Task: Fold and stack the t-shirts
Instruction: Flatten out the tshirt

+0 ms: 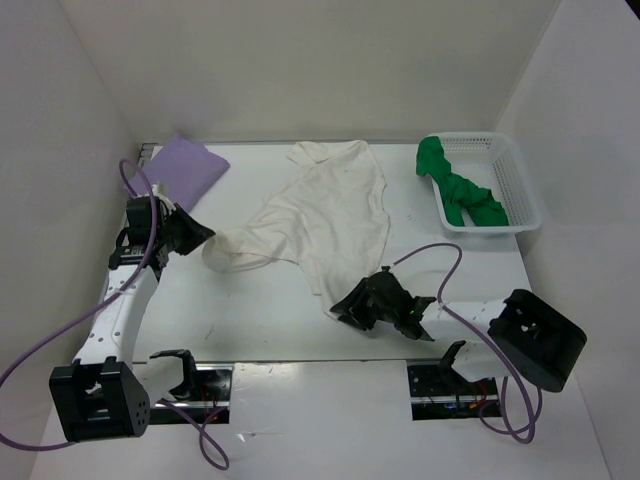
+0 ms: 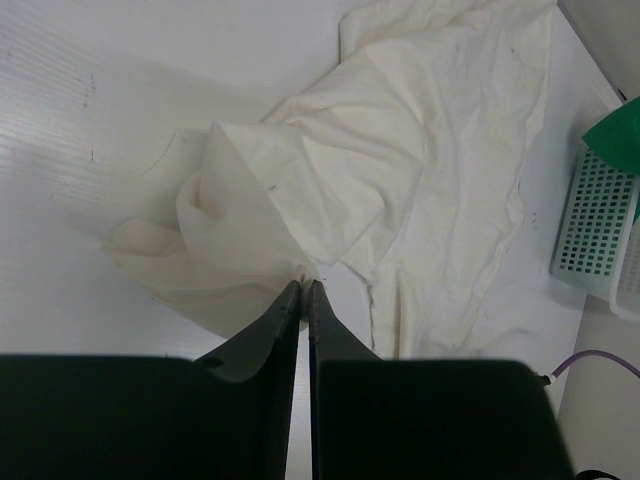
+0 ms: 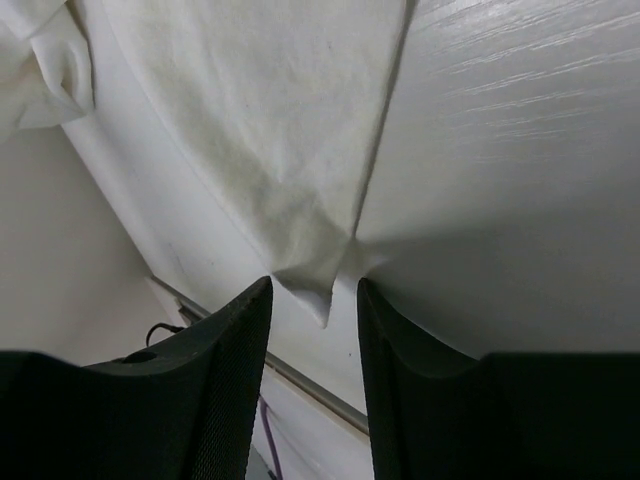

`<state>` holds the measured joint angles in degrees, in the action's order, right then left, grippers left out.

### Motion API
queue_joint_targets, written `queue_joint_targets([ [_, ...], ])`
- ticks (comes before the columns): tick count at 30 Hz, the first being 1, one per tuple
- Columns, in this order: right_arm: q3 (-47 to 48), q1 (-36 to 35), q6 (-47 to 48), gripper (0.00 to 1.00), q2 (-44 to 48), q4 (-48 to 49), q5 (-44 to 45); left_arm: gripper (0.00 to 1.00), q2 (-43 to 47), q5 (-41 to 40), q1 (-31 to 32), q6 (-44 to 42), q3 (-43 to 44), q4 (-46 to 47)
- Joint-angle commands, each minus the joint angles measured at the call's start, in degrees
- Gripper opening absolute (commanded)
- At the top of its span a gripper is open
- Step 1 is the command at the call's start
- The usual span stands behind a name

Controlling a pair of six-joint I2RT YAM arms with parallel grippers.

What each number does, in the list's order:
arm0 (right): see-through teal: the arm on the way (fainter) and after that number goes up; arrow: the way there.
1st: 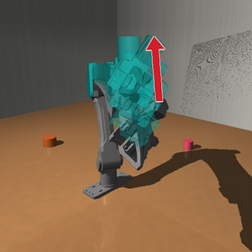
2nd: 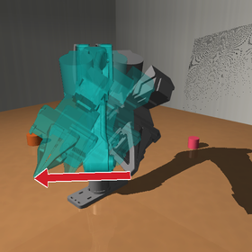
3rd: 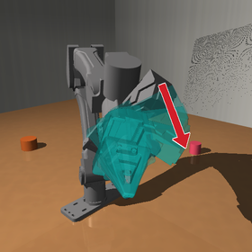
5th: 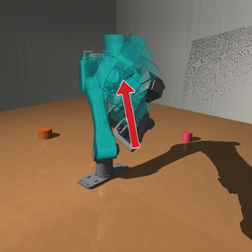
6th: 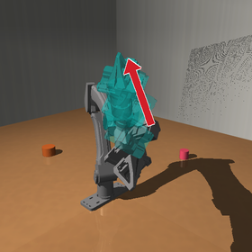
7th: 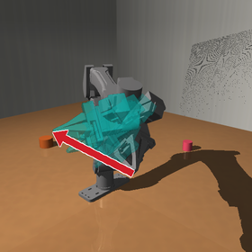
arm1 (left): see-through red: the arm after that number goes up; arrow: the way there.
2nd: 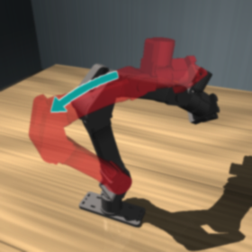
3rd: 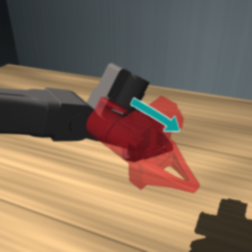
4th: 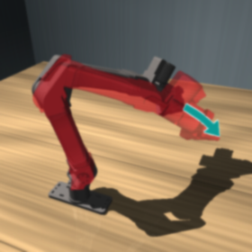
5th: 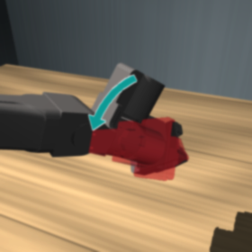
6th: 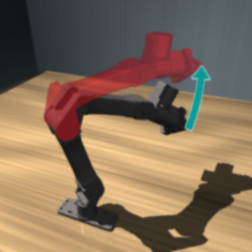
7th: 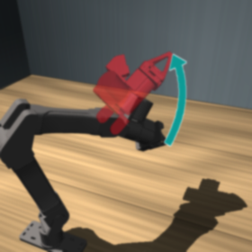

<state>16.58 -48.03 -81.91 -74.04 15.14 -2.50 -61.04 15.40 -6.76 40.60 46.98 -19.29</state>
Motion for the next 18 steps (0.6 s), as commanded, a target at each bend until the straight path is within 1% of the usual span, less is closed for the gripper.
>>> queue_joint_targets([
  [1, 0.6, -0.6, 1.0, 0.45, 1.2, 0.1, 3.6, 0.10, -0.1, 1.1, 0.4, -0.5, 0.0, 1.1],
  [2, 0.6, -0.6, 1.0, 0.45, 1.2, 0.1, 3.6, 0.10, -0.1, 1.1, 0.4, -0.5, 0.0, 1.1],
  [3, 0.6, -0.6, 1.0, 0.42, 0.3, 0.1, 3.6, 0.10, -0.1, 1.1, 0.4, -0.5, 0.0, 1.1],
  [4, 0.0, -0.6, 0.5, 0.38, -0.4, 2.3, 3.6, 0.10, -0.1, 1.1, 0.4, -0.5, 0.0, 1.1],
  [5, -0.6, -0.6, 0.5, 0.36, -1.8, 3.1, 2.9, 0.10, -0.1, 1.1, 0.4, -0.5, 0.0, 1.1],
  [10, 1.3, -0.6, 1.0, 0.23, -2.4, 2.6, 2.9, 0.10, -0.1, 1.1, 0.4, -0.5, -0.6, 1.1],
  [11, 1.4, -0.6, 1.0, 0.17, -2.4, 1.9, 3.6, 0.10, -0.1, 1.1, 0.4, -0.5, -0.6, 1.1],
  [12, 2.0, -0.6, 1.7, 0.13, -2.4, 1.9, 3.6, 0.10, -0.1, 1.1, 0.4, -0.5, -0.6, 1.1],
  [13, 2.8, -0.6, 2.4, 0.08, -1.9, 1.2, 3.6, 0.10, -0.1, 1.1, 0.4, -0.5, -0.6, 1.1],
  [14, 2.8, -0.6, 2.5, 0.01, -1.9, -1.1, 4.3, 0.10, -0.1, 0.5, 0.4, -1.0, -0.6, 1.1],
  [16, 3.6, -0.6, 3.9, 0.00, 1.5, -4.0, 5.7, 0.10, -0.1, 0.5, 0.4, -1.6, -0.6, 1.1],
  [18, 4.3, -0.6, 3.9, 0.00, 5.6, -10.9, 7.1, 0.16, -0.1, -0.6, 0.4, -2.4, 0.5, 0.5],
])
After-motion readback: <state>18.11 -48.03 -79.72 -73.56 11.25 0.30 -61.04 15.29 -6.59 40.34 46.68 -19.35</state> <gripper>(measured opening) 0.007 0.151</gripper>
